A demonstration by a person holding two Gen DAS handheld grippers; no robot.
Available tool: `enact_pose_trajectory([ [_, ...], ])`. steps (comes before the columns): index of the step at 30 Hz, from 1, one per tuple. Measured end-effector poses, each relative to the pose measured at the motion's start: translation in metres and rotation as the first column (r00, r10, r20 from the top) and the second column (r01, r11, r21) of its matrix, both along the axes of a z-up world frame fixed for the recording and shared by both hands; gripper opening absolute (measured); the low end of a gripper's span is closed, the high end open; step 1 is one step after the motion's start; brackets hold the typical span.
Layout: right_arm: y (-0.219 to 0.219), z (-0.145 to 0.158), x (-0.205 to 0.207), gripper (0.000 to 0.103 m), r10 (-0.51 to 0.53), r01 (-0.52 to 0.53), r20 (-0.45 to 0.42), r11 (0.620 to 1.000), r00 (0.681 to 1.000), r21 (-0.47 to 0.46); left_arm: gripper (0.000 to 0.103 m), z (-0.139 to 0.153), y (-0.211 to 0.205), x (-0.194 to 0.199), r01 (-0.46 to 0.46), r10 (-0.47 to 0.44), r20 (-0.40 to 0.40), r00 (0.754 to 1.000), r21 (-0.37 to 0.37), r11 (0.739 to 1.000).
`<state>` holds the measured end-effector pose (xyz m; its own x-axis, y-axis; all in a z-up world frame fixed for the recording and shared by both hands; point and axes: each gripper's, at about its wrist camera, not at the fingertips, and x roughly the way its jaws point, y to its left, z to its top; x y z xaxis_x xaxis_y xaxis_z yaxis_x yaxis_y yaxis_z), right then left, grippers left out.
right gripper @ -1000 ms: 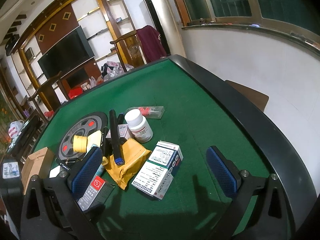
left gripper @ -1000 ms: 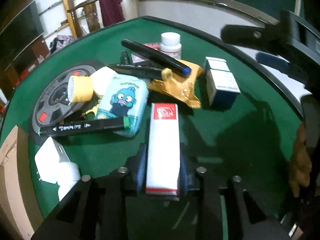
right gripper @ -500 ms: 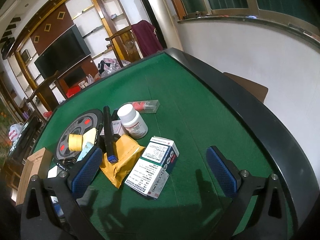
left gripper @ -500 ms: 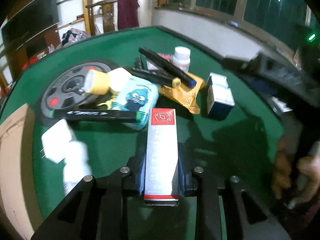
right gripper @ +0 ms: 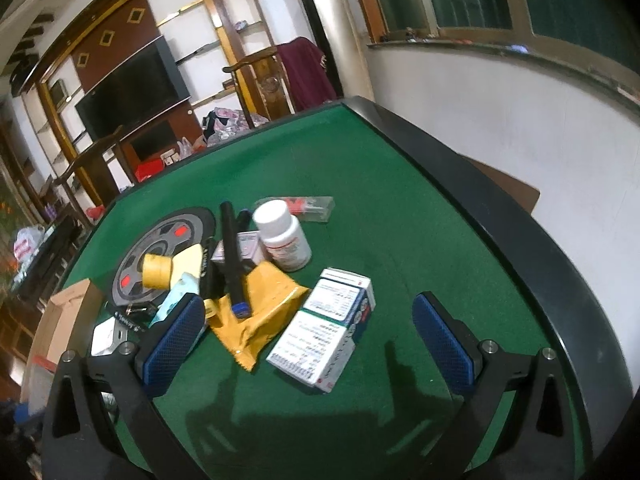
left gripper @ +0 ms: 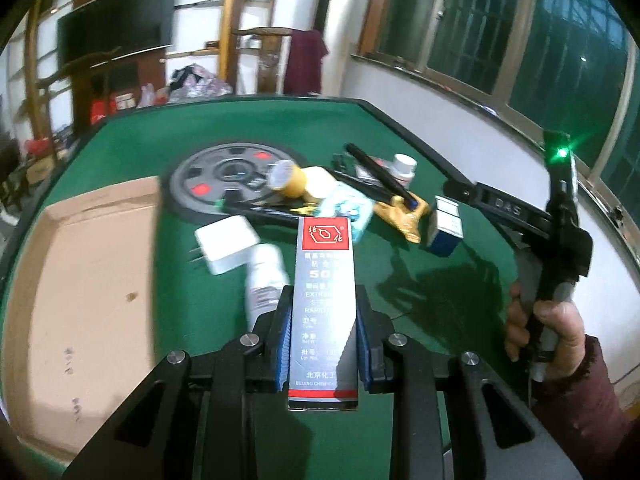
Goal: Organize objects
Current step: 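Grasp the white medicine box with the right tool while the left tool lifts the glue box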
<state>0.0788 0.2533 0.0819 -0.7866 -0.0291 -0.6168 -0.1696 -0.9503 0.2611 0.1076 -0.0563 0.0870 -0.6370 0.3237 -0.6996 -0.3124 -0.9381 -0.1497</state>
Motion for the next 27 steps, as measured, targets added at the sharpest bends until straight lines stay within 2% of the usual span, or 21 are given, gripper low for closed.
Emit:
enact_pose_trajectory([
  [7, -0.032, 0.006, 0.004, 0.103, 0.062, -0.062, 0.015, 0.996, 0.998, 0.056, 0.023, -0.008, -0.008, 0.006, -0.068, 0.067, -0.012, 0.998, -0.09, 0.994],
  [13, -0.035, 0.005, 0.003, 0.103, 0.05, -0.055, 0.053, 0.994, 0.997, 0.098, 0.023, -0.007, -0.009, 0.011, -0.114, 0.108, -0.049, 0.993, -0.149, 0.982],
  [21, -0.035, -0.015, -0.019, 0.103, 0.012, -0.038, 0.198, 0.991, 0.98, 0.129, 0.023, -0.006, -0.014, 0.014, -0.18, 0.164, -0.09, 0.982, -0.21, 0.961],
  [25, -0.046, -0.029, -0.034, 0.103, 0.001, -0.052, 0.264, 0.981, 0.965, 0.187, 0.023, -0.007, -0.017, 0.013, -0.204, 0.185, -0.102, 0.977, -0.23, 0.951],
  [27, -0.05, -0.033, -0.04, 0.097, -0.004, -0.056, 0.284, 0.977, 0.959, 0.204, 0.023, -0.007, -0.019, 0.012, -0.21, 0.19, -0.103, 0.976, -0.233, 0.949],
])
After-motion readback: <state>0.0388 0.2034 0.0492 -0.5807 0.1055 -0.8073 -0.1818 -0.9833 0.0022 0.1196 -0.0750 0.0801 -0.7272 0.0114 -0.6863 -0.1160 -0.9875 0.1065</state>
